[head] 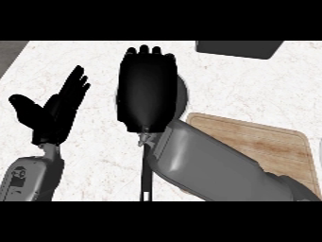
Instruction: Pick the cupcake from the cutting board and place it in the pan
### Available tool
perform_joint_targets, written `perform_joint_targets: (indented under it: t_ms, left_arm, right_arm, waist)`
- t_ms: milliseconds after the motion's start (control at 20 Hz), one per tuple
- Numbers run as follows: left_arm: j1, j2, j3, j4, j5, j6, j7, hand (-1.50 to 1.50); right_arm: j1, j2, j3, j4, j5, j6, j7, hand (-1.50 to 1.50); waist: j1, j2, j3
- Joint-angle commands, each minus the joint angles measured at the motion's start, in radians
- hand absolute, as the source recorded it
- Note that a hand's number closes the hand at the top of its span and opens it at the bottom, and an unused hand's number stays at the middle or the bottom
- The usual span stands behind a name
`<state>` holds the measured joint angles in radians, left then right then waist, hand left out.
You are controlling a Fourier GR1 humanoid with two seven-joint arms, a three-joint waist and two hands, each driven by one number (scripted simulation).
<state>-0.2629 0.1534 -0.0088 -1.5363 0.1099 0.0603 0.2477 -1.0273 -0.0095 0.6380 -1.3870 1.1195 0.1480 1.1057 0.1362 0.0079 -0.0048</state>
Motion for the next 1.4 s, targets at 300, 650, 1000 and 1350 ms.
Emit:
perform_joint_targets:
  t_ms: [300, 650, 1000, 1350]
  left_arm:
    - [0.029, 0.01, 0.026, -0.017, -0.004, 0.011, -0.018, 0.0]
    - [0.032, 0.038, 0.065, -0.037, 0.021, 0.0, 0.009, 0.0]
    - [-0.061, 0.013, 0.051, -0.014, 0.01, 0.028, 0.064, 0.0]
    - [0.052, 0.022, 0.047, -0.036, 0.01, -0.011, -0.014, 0.0]
  right_arm:
    - [-0.094, 0.009, 0.045, 0.238, -0.078, -0.303, 0.176, 1.5]
    - [-0.08, 0.009, 0.028, 0.461, -0.183, -0.513, -0.048, 1.5]
    - [-0.074, 0.009, 0.078, 0.681, -0.315, -0.676, -0.191, 1.5]
    - [-0.035, 0.009, -0.026, 0.788, -0.5, -0.696, -0.191, -1.5]
  waist:
    - [-0.053, 0.003, 0.003]
    - [-0.071, 0.004, 0.004]
    - [-0.06, 0.011, 0.004]
    - [-0.044, 0.014, 0.005]
